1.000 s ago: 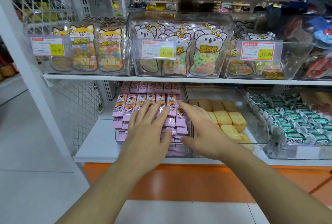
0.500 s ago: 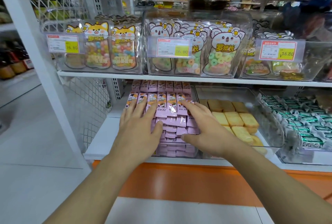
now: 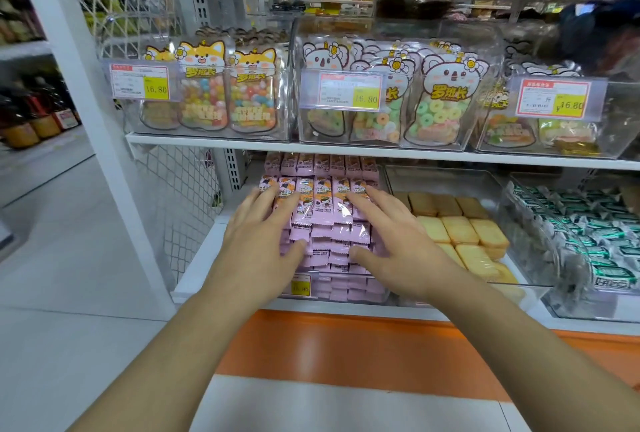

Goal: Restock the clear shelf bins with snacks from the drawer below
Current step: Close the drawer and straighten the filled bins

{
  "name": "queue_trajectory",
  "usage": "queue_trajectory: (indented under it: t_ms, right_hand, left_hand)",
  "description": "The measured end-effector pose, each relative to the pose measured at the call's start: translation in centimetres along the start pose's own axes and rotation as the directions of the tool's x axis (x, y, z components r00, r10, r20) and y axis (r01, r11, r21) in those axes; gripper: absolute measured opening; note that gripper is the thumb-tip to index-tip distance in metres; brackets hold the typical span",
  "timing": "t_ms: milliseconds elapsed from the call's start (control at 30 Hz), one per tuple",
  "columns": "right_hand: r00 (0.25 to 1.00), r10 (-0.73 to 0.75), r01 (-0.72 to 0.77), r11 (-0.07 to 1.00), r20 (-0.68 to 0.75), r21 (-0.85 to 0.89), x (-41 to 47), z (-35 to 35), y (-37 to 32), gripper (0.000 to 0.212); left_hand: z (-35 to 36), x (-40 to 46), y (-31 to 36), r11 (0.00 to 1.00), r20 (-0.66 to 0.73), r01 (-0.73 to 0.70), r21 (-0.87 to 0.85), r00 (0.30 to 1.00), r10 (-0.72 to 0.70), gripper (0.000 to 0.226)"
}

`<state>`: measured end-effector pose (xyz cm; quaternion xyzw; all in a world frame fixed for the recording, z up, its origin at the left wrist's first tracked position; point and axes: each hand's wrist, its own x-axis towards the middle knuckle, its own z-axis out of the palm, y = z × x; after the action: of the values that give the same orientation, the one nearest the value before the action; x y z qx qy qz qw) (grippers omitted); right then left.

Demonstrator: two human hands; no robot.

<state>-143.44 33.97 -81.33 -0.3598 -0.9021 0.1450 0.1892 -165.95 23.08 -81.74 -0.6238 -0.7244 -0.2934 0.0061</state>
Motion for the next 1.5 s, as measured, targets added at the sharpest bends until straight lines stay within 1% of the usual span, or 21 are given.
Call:
queue_trajectory:
  t_ms: [67, 167, 267, 400, 567, 667, 833, 933, 1000, 1067, 1233, 1500]
  right_hand:
    - [1.000, 0.003, -0.003, 1.000, -0.017, -0.020, 0.1, 0.2, -0.2, 0.083]
    - [0.998, 0.011, -0.011, 1.000, -0.055, -0.003, 0.3, 0.2, -0.5, 0.080]
    - [0.997, 0.042, -0.043, 0.999, -0.070, -0.008, 0.5, 0.5, -0.5, 0.080]
    - [0.994, 0.072, -0.073, 0.997, -0.076, -0.006, 0.7, 0.9, -0.6, 0.080]
    - [0.993, 0.070, -0.070, 0.998, -0.098, 0.001, 0.8, 1.0, -0.8, 0.078]
    - [0.991, 0.070, -0.070, 0.998, -0.110, 0.002, 0.9, 1.1, -0.9, 0.076]
    - [0.989, 0.090, -0.090, 0.996, -0.116, 0.004, 0.9, 1.3, -1.0, 0.075]
    - [0.988, 0.089, -0.088, 0.996, -0.125, 0.011, 0.8, 1.4, -1.0, 0.076]
    - [0.988, 0.083, -0.081, 0.996, -0.129, 0.023, 0.7, 1.4, -0.9, 0.077]
    - [0.988, 0.081, -0.078, 0.996, -0.133, 0.030, 0.7, 1.4, -0.8, 0.078]
    - [0.987, 0.073, -0.069, 0.997, -0.143, 0.030, 0.8, 1.4, -1.0, 0.079]
    - [0.990, 0.070, -0.068, 0.997, -0.124, 0.020, 0.8, 1.6, -1.2, 0.075]
  left_hand:
    - [0.2, 0.1, -0.6, 1.000, -0.002, -0.018, 0.012, 1.000, 0.018, 0.076]
    - [0.6, 0.4, -1.6, 1.000, -0.021, -0.026, 0.017, 0.999, 0.026, 0.081]
    - [0.9, 0.6, -2.1, 1.000, -0.037, -0.029, 0.011, 0.999, 0.029, 0.081]
    - [1.1, 0.9, -2.4, 0.999, -0.091, -0.037, -0.014, 0.995, 0.036, 0.081]
    - [1.0, 0.8, -2.1, 0.998, -0.061, -0.057, -0.039, 0.997, 0.055, 0.087]
    - [1.1, 1.0, -2.1, 0.997, -0.093, -0.066, -0.025, 0.994, 0.064, 0.082]
    - [1.4, 1.1, -2.1, 0.999, -0.123, -0.052, -0.010, 0.991, 0.051, 0.082]
    - [1.2, 1.1, -2.4, 0.999, -0.108, -0.051, -0.015, 0.993, 0.049, 0.086]
    - [0.6, 1.1, -2.9, 0.998, -0.086, -0.049, -0.049, 0.995, 0.044, 0.089]
    - [-0.1, 1.0, -3.2, 0.995, -0.064, -0.047, -0.093, 0.997, 0.041, 0.088]
    - [-0.8, 0.8, -3.7, 0.996, -0.046, -0.046, -0.071, 0.998, 0.043, 0.083]
    - [-0.5, 1.1, -3.8, 0.995, -0.053, -0.009, -0.098, 0.999, 0.004, 0.072]
